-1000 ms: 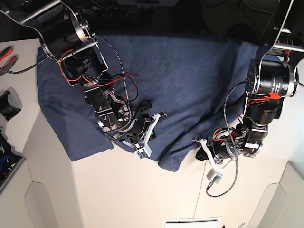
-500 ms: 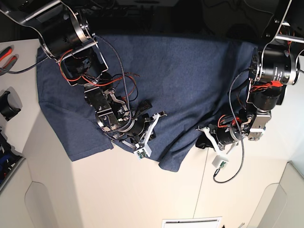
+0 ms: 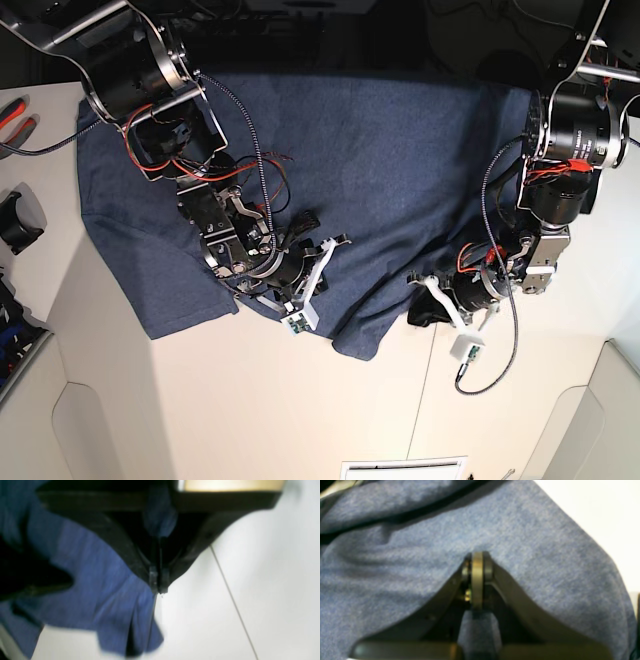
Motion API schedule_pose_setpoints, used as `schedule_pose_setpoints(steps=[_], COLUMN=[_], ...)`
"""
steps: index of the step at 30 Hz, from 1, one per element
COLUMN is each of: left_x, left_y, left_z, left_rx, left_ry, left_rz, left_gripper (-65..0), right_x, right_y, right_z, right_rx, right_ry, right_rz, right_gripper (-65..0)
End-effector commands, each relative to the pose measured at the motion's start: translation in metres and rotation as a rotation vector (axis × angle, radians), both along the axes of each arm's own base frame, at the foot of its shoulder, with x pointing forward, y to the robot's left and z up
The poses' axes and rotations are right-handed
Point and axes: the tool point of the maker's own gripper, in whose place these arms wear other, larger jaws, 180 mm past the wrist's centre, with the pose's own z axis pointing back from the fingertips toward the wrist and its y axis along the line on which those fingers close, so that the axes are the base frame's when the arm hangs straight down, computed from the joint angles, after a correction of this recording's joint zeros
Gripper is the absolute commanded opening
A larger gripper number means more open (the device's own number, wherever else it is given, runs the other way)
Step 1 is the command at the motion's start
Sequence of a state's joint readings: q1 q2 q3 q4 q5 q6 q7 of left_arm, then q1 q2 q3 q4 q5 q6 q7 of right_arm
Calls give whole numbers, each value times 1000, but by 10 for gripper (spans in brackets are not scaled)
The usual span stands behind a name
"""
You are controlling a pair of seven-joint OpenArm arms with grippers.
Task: Layout the t-shirt on the table in an organized manner, then fold the t-shirt properly
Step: 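Grasp the shirt edge with the left gripper and pull it inward, then pull the held shirt edge outward with the left gripper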
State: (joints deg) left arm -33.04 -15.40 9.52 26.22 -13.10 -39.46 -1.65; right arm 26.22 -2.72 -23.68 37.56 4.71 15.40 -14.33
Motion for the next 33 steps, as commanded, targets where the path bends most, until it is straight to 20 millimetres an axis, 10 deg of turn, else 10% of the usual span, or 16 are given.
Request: schedule_pose_setpoints(steps=[1,7,17,33], left_x=[27,40,28,32], left_y=[1,-23,-82,-59], left_z=[42,81,44,10], left_rx=[-39,-59,121,356], left_ry=[-133,-300,-261,-226], left_rz=[10,-38,-163,-119], left_gripper=[-650,-478,-424,-424], right_x=[-14,-14,-44,-113], right_y=[-11,-11,-10,-14], right_z=[-14,-14,-31,-67], right_rx=[-71,-71,-137,-156], right_ry=[72,73,125,243], right_rz=[16,16,163,245], right_gripper=[-650,-650,-650,-650])
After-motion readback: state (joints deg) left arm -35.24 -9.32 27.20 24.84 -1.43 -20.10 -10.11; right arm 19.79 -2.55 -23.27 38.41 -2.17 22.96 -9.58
